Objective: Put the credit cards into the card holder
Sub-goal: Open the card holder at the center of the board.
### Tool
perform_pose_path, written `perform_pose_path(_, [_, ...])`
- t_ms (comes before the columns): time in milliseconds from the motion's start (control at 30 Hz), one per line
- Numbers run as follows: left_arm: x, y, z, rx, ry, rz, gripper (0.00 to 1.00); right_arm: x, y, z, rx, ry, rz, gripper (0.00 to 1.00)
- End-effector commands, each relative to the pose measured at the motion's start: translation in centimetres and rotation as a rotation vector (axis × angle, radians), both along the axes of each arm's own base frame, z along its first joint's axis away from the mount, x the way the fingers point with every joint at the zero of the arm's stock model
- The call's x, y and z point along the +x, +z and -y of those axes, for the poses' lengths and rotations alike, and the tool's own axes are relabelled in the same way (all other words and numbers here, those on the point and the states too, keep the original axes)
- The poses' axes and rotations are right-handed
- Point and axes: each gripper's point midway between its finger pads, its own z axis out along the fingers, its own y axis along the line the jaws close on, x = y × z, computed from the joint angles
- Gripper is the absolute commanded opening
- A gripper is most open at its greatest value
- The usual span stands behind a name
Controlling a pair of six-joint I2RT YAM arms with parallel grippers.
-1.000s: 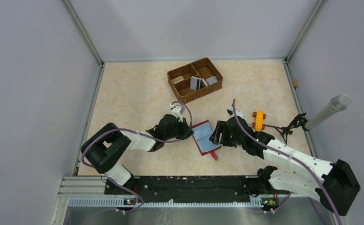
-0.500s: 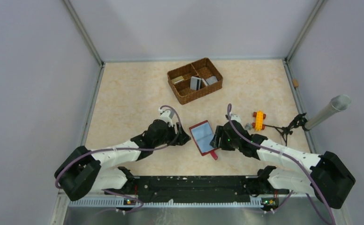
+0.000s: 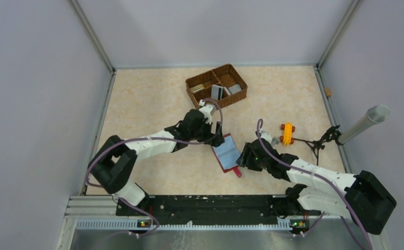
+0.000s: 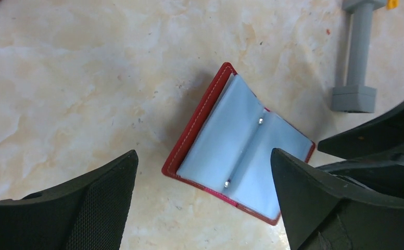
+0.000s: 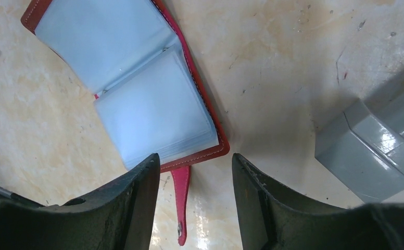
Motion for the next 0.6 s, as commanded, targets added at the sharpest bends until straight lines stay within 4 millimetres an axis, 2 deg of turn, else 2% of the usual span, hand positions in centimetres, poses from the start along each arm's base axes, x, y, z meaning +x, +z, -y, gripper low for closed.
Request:
perform_pose_path(0, [1.0, -1.2, 1.8, 0.052, -0.120, 0.010, 0.95, 0.4, 0.9, -0.2, 0.069, -0.068, 0.026, 0.53])
perform_pose_path(100, [2.3, -2.5, 1.8, 0.099, -0.089, 0.007, 0.93, 0.1, 0.5, -0.3, 0.093, -0.072, 0.013, 0.53])
perform_pose_path(233, [3.3, -2.7, 1.6, 0.108, -0.055, 0.055, 0.93, 0.2, 0.3, -0.7, 0.118, -0.078, 0.010, 0.53])
perform_pose_path(333, [3.3, -2.7, 2.4, 0.094, -0.085, 0.053, 0.92, 0.4, 0.1, -1.0, 0.120, -0.076, 0.006, 0.52])
perform_pose_path(467, [2.6, -3.8, 3.5, 0.070, -0.150, -0.003, 0.76, 0.7, 0.1, -1.6, 0.131, -0.070, 0.009, 0.50])
perform_pose_path(567, [2.1, -4.7, 3.3, 0.071, -0.144, -0.025, 0.66, 1.4, 0.4, -1.8, 0.123, -0.072, 0.025, 0.48])
